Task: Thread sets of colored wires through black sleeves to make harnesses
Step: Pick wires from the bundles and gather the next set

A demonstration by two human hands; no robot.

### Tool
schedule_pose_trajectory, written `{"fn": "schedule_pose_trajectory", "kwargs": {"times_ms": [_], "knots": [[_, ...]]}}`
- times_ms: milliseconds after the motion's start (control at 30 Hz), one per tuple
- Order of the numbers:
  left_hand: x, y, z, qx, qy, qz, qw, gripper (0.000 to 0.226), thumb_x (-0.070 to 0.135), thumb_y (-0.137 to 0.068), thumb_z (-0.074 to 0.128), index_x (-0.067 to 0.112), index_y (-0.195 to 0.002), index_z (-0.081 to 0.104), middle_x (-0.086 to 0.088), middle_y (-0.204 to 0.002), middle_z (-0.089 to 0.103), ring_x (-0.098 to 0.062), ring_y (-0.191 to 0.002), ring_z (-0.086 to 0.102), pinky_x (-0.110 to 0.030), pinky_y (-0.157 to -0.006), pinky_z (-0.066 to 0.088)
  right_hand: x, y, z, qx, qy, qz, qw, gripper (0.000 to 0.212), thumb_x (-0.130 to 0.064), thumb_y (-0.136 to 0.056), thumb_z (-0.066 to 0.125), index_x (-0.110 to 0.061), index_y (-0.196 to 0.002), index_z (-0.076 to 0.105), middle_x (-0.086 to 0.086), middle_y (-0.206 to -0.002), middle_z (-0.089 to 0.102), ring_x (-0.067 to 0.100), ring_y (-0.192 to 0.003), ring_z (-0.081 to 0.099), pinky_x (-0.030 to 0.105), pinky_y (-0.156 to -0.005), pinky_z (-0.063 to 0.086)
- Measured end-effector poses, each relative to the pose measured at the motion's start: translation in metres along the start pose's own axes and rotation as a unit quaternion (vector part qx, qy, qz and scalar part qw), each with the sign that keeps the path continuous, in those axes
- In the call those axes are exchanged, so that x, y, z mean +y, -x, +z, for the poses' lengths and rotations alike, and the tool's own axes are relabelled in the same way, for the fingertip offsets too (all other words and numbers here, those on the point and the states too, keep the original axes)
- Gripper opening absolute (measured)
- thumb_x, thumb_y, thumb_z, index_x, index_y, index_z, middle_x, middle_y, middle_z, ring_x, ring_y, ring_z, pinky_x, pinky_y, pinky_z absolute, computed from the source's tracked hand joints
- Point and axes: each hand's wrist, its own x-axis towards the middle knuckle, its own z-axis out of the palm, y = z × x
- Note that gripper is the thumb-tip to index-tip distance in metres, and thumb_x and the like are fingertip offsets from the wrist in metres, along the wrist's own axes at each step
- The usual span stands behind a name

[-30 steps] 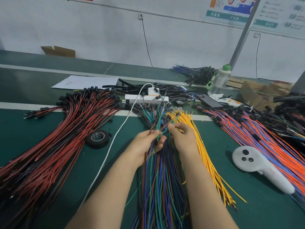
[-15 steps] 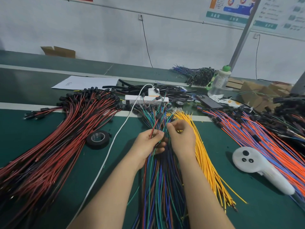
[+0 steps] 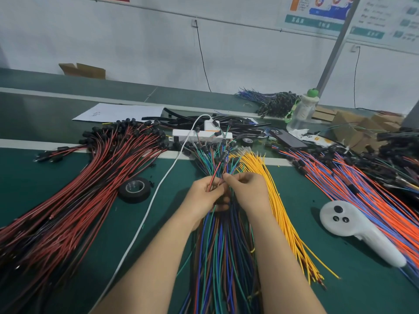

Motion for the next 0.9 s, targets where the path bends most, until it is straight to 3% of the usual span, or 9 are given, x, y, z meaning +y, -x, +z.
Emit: {"fn": "schedule_pose_trajectory", "kwargs": {"times_ms": [67, 167, 300, 400, 633, 700, 767, 833, 900], "knots": [[0.0002, 0.0003, 0.0015, 0.01, 0.004, 0.001, 1.0, 0.012, 0.009, -0.094, 0.056, 0.01, -0.083, 0.059, 0.003, -0.061, 0.061, -0.004, -0.05, 0.058, -0.019, -0.049, 0.051, -0.0005, -0.0003, 0.0018, 0.012, 0.011, -0.006, 1.0, 0.027, -0.02, -0.087, 0.066, -0.014, -0.061, 0.061, -0.001, -0.059, 0.06, 0.013, -0.056, 0.053, 0.024, -0.057, 0.042], [0.0013, 0.0, 0.0002, 0.025, 0.049, -0.017, 0.998, 0.013, 0.01, -0.094, 0.055, 0.009, -0.083, 0.061, 0.0, -0.067, 0.063, -0.003, -0.051, 0.057, -0.019, -0.05, 0.051, -0.0014, -0.0006, 0.0033, 0.026, 0.014, -0.008, 1.0, 0.025, -0.015, -0.087, 0.063, -0.017, -0.062, 0.059, -0.003, -0.06, 0.059, 0.014, -0.059, 0.054, 0.025, -0.058, 0.043], [0.0048, -0.0019, -0.0037, 0.032, 0.125, -0.06, 0.99, 0.012, 0.008, -0.092, 0.057, 0.007, -0.082, 0.063, 0.001, -0.059, 0.063, -0.001, -0.05, 0.057, -0.015, -0.05, 0.051, -0.0014, -0.0003, 0.0019, -0.019, -0.109, 0.01, 0.994, 0.021, -0.006, -0.09, 0.062, -0.013, -0.07, 0.056, -0.001, -0.058, 0.062, 0.007, -0.051, 0.06, 0.02, -0.053, 0.05], [0.0073, -0.0033, -0.0042, 0.043, 0.186, -0.078, 0.978, 0.012, 0.001, -0.091, 0.057, 0.004, -0.081, 0.062, -0.001, -0.055, 0.062, -0.004, -0.049, 0.059, -0.017, -0.05, 0.052, -0.0002, -0.0016, 0.0011, -0.034, -0.123, 0.01, 0.992, 0.02, -0.003, -0.092, 0.059, -0.012, -0.075, 0.053, 0.003, -0.061, 0.063, 0.009, -0.052, 0.062, 0.019, -0.053, 0.05], [0.0066, -0.0037, -0.0022, 0.042, 0.145, -0.05, 0.987, 0.013, -0.001, -0.089, 0.058, 0.006, -0.079, 0.059, -0.002, -0.06, 0.063, -0.006, -0.054, 0.062, -0.021, -0.055, 0.055, 0.0052, -0.0022, 0.0083, 0.038, -0.062, -0.018, 0.997, 0.018, -0.013, -0.092, 0.061, -0.017, -0.076, 0.052, 0.009, -0.074, 0.067, 0.028, -0.075, 0.066, 0.041, -0.076, 0.054], [0.0054, -0.0031, -0.0012, 0.045, 0.115, -0.032, 0.992, 0.014, -0.002, -0.09, 0.058, 0.006, -0.078, 0.059, -0.001, -0.06, 0.063, -0.007, -0.055, 0.061, -0.023, -0.059, 0.057, 0.0056, -0.0011, 0.0096, 0.049, -0.05, -0.018, 0.997, 0.014, -0.013, -0.091, 0.062, -0.016, -0.086, 0.05, 0.007, -0.079, 0.066, 0.025, -0.076, 0.065, 0.03, -0.069, 0.053], [0.0037, -0.0024, 0.0007, 0.052, 0.095, -0.021, 0.994, 0.012, -0.001, -0.09, 0.058, 0.006, -0.08, 0.059, -0.002, -0.062, 0.062, -0.009, -0.058, 0.061, -0.024, -0.063, 0.059, 0.0052, -0.0006, 0.008, 0.08, -0.013, -0.039, 0.996, 0.023, -0.015, -0.089, 0.065, -0.018, -0.097, 0.043, -0.002, -0.073, 0.058, 0.013, -0.065, 0.056, 0.01, -0.052, 0.039], [0.0034, -0.0012, 0.0019, 0.051, 0.079, -0.006, 0.996, 0.012, 0.0, -0.091, 0.057, 0.006, -0.081, 0.058, -0.002, -0.063, 0.061, -0.009, -0.058, 0.061, -0.024, -0.062, 0.058, 0.0046, -0.0003, 0.0056, 0.104, 0.036, -0.079, 0.991, 0.028, -0.017, -0.088, 0.067, -0.02, -0.101, 0.042, -0.006, -0.071, 0.049, 0.005, -0.061, 0.047, 0.01, -0.05, 0.035], [0.003, 0.0003, 0.0035, 0.037, 0.049, 0.01, 0.998, 0.013, 0.001, -0.093, 0.055, 0.006, -0.081, 0.058, -0.002, -0.065, 0.061, -0.008, -0.058, 0.061, -0.024, -0.062, 0.058, 0.0033, -0.0004, 0.0052, 0.089, 0.074, -0.093, 0.989, 0.018, -0.022, -0.089, 0.066, -0.021, -0.095, 0.05, -0.01, -0.071, 0.049, 0.001, -0.062, 0.046, 0.01, -0.05, 0.033]]}}
